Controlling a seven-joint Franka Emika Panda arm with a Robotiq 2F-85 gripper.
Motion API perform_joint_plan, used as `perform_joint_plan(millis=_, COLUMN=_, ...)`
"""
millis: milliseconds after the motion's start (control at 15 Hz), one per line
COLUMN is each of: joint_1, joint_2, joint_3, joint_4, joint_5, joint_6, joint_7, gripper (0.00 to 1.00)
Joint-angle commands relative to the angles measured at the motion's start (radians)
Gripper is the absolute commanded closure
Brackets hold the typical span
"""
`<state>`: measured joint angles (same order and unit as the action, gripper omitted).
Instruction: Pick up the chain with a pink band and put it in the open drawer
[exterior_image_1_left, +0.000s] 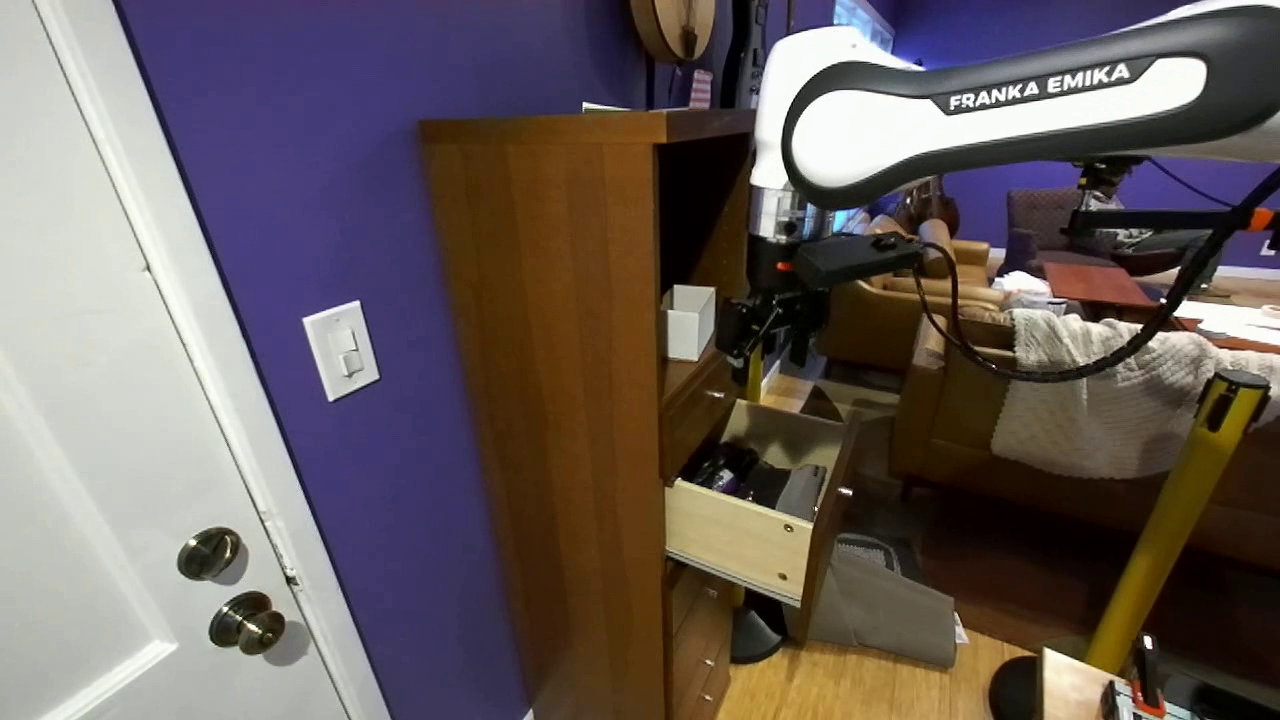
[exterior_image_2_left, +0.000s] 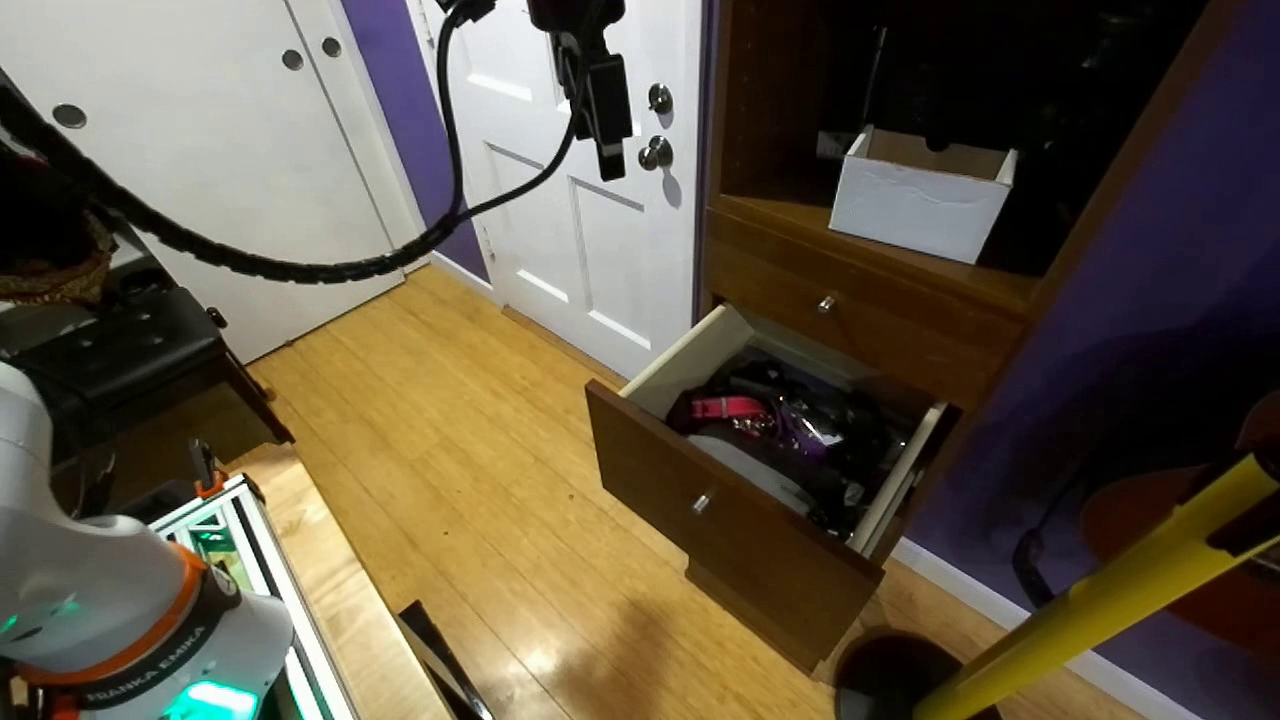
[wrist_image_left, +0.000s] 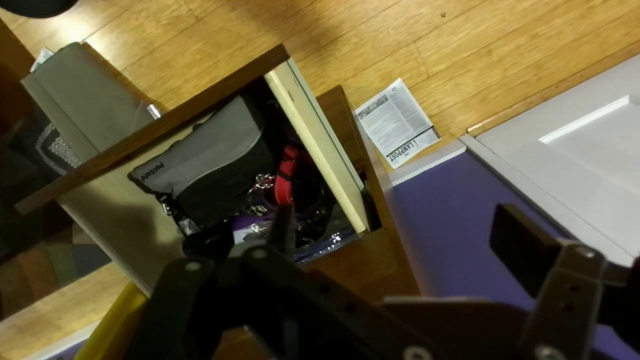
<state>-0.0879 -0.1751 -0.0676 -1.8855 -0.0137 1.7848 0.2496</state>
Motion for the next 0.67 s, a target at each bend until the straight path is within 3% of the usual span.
perform_joint_plan(millis=0, joint_1=0.012, joint_2=-0.035, joint_3=0.011, joint_4=-0.016, joint_5=0.011, joint_6=-0.042, joint_7=-0.053, gripper=0.0)
perform_joint_plan(millis=600, joint_1=0.016, joint_2=-0.029, joint_3=0.021, joint_4=0.003, joint_5=0.0, joint_6=-0.057, joint_7=-0.06, gripper=0.0)
